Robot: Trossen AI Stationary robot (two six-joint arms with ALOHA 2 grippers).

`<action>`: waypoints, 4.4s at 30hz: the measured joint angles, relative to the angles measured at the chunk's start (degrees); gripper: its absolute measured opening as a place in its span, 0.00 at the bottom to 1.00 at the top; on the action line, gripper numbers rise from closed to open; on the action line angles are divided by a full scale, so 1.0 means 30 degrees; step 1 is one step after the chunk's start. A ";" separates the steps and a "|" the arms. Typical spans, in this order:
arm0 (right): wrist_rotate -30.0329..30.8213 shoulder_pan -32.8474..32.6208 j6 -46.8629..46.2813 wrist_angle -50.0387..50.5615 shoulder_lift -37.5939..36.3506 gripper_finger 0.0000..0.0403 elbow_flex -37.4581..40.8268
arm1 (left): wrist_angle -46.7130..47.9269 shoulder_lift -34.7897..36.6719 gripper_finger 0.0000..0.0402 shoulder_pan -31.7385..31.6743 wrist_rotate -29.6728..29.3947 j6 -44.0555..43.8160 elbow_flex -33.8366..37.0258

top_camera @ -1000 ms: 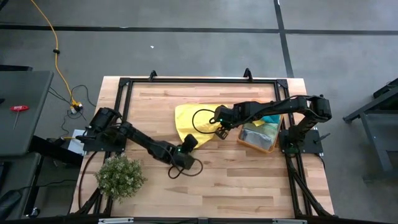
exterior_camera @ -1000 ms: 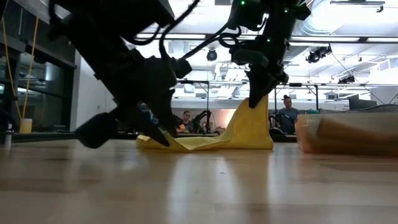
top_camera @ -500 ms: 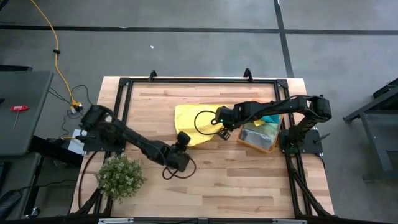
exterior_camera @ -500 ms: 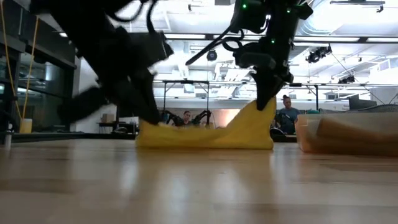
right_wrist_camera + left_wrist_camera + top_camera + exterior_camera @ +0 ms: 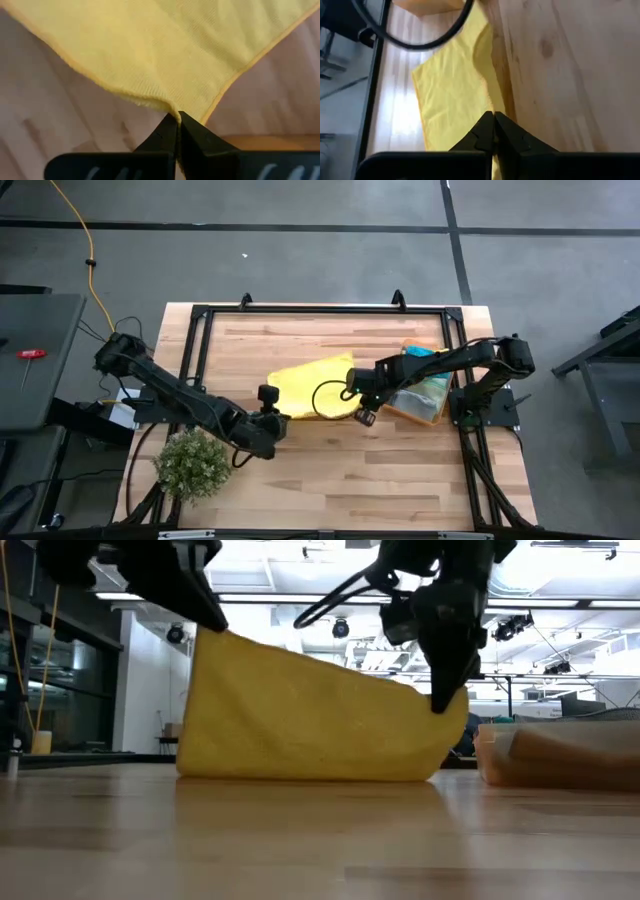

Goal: Fold microfiber towels
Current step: Fold the yellow microfiber cloth

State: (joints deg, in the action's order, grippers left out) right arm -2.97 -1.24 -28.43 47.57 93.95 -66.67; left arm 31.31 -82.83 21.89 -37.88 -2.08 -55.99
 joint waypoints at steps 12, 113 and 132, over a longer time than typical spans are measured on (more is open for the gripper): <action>0.2263 0.0284 -0.0007 -0.1120 -0.0036 0.00 -0.0007 | 0.4064 -0.0104 0.00 -0.0524 -0.1187 -0.6014 0.0039; 0.7806 0.2648 0.3507 -0.4808 0.1639 0.56 -0.0503 | -0.7402 0.1196 0.34 -1.6034 0.9345 -0.5445 0.8220; 0.7434 0.2645 0.3503 -0.4815 0.1639 0.56 -0.0503 | -0.7511 0.0599 0.22 -1.6042 0.9739 -0.5036 0.8198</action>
State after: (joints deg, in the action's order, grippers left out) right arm 19.33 6.70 -17.93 33.12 98.87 -68.18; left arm 8.78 -81.03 -26.24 -8.66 -17.19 -31.40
